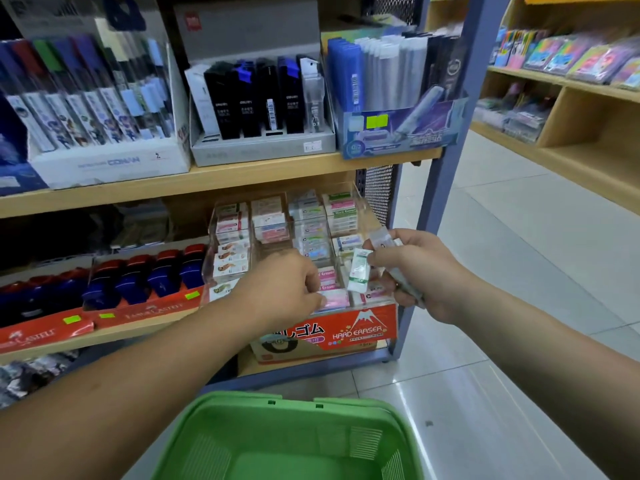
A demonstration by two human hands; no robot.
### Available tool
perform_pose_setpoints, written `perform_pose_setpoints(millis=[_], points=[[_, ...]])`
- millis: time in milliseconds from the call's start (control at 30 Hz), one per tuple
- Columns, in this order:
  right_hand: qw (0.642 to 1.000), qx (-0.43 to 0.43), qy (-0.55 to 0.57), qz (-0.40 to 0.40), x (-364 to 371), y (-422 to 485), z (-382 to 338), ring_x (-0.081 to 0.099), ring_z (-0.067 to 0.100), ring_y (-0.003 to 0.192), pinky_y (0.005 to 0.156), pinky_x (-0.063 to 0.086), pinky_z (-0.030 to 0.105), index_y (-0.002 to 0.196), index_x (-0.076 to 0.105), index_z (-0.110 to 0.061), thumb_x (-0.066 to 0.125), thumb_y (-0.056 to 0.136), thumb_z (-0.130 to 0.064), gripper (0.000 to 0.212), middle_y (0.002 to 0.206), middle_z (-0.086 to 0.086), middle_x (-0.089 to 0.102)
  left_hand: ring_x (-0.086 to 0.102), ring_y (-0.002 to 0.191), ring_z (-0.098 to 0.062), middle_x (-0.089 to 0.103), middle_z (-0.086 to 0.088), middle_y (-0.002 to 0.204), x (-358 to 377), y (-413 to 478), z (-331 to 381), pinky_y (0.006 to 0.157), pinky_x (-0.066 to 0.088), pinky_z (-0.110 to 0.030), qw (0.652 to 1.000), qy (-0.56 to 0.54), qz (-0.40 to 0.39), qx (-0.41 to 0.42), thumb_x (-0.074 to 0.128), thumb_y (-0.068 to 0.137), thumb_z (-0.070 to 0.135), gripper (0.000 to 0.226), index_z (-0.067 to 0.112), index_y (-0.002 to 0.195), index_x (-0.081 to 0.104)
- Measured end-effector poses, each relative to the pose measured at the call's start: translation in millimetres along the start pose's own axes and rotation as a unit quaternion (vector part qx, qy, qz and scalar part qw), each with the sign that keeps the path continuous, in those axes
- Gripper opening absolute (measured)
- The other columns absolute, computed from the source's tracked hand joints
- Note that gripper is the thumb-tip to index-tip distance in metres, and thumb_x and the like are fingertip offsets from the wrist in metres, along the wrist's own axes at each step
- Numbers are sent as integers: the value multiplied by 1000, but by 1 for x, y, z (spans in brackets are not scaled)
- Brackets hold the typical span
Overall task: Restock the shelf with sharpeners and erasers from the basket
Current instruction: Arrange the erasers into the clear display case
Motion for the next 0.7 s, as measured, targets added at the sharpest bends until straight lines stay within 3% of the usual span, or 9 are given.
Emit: perform_pose_setpoints(millis=[100, 200, 267, 333, 400, 467, 567, 633, 700], points=[[1000, -2, 9, 3, -1, -2, -1, 78, 29, 72, 50, 38, 27, 113, 66, -8, 65, 99, -7, 14, 91, 13, 80, 63, 87, -7, 67, 10, 97, 0, -1, 3, 79, 61, -37, 999, 29, -27, 5, 73, 92, 42, 16, 27, 94, 76], [1000, 0, 9, -1, 2, -3, -2, 79, 30, 75, 53, 40, 28, 111, 67, -11, 68, 98, -10, 13, 91, 12, 80, 59, 93, -10, 59, 9, 105, -13, -7, 4, 84, 56, -35, 999, -22, 24, 18, 72, 92, 41, 33, 30, 123, 69], [1000, -5, 1, -8, 7, -3, -3, 78, 31, 74, 53, 39, 28, 111, 69, -13, 71, 97, -13, 15, 91, 14, 80, 57, 78, -5, 59, 15, 105, -19, -19, 6, 74, 52, -29, 989, -139, 44, 24, 77, 88, 45, 49, 38, 132, 59], [1000, -11, -4, -17, 17, -3, -4, 68, 28, 66, 50, 37, 27, 113, 71, -12, 73, 95, -14, 18, 95, 21, 78, 56, 71, 2, 60, 19, 104, -18, -30, 12, 68, 49, -24, 986, -155, 43, 40, 81, 81, 52, 54, 41, 129, 57], [999, -13, 0, -35, 28, -3, -5, 61, 34, 72, 53, 36, 27, 113, 72, -11, 76, 93, -14, 20, 103, 29, 74, 56, 70, 10, 64, 19, 97, -15, -36, 10, 65, 48, -22, 985, -149, 67, 48, 80, 84, 50, 42, 34, 119, 64], [999, -14, 7, -48, 35, -1, -5, 58, 36, 74, 57, 37, 30, 112, 74, -12, 78, 93, -19, 21, 103, 31, 73, 53, 58, 5, 67, 18, 82, -13, -39, 2, 57, 43, -21, 976, -207, 62, 31, 74, 93, 40, 19, 36, 110, 69], [997, -19, 12, -68, 40, 4, -5, 67, 48, 89, 84, 53, 53, 117, 73, -14, 78, 94, -24, 26, 107, 22, 77, 59, 57, -8, 68, 18, 70, -12, -41, -4, 54, 49, -24, 949, -313, 31, 24, 62, 102, 27, 12, 31, 106, 73], [997, -27, 6, -77, 42, 6, -7, 64, 58, 113, 105, 41, 76, 120, 71, -15, 79, 93, -24, 29, 108, 20, 77, 60, 54, -4, 67, 12, 65, -13, -41, -12, 52, 48, -20, 923, -383, 20, -5, 56, 106, 22, 21, 20, 102, 76], [996, -30, 7, -84, 43, 7, -9, 65, 56, 114, 104, 43, 76, 122, 69, -15, 77, 94, -23, 30, 106, 18, 78, 45, 43, -3, 58, 2, 62, -9, -40, -22, 42, 37, -16, 902, -428, -1, -48, 49, 109, 24, 29, 16, 100, 76]])
Point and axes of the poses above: each hand's wrist, its own y-axis towards the middle knuckle, its own x-axis out of the palm, z = x × y, the point moved 9 cm from there along y, towards the middle knuckle
